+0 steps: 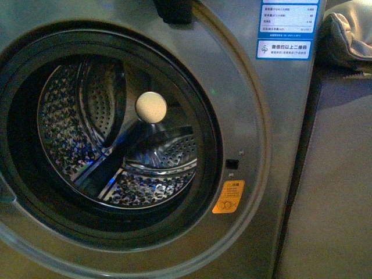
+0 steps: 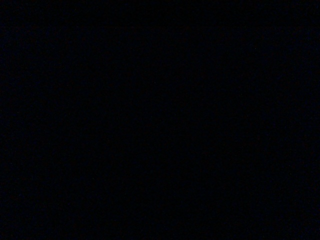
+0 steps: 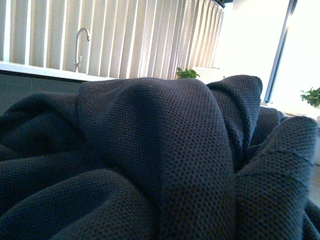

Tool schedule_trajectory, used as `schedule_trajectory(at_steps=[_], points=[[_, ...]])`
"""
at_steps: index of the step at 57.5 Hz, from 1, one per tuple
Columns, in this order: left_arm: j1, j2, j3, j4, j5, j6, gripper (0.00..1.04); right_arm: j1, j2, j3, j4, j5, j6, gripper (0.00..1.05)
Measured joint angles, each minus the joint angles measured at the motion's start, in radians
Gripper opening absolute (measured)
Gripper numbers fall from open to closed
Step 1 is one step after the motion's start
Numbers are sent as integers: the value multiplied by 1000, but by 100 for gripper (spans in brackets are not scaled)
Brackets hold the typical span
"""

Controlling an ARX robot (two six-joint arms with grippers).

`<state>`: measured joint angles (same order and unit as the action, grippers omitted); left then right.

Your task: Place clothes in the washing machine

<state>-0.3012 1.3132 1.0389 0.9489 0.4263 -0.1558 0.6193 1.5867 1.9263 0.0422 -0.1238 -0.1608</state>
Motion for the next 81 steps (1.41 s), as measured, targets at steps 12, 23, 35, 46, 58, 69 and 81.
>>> schedule_trajectory(at_steps=[12, 23, 35, 46, 58, 69, 81], points=[[-56, 38, 40, 21, -135, 62, 98, 0, 0, 1, 2, 2, 0, 23], [-82, 109, 94, 49, -275, 79, 98, -2, 0, 1, 2, 6, 0, 23], [-92, 185, 184, 6, -441, 130, 98, -4, 0, 1, 2, 13, -1, 23], [-73, 229, 264, -80, -554, 150, 98, -6, 5, 1, 2, 17, -2, 23], [-48, 225, 276, -96, -669, 126, 80, -5, 9, 1, 2, 9, -3, 43], [-11, 200, 245, -88, -702, 102, 50, -3, 0, 2, 4, 2, 0, 73], [7, 129, 183, -73, -677, 87, 17, -3, -3, 3, 6, 2, 1, 98]])
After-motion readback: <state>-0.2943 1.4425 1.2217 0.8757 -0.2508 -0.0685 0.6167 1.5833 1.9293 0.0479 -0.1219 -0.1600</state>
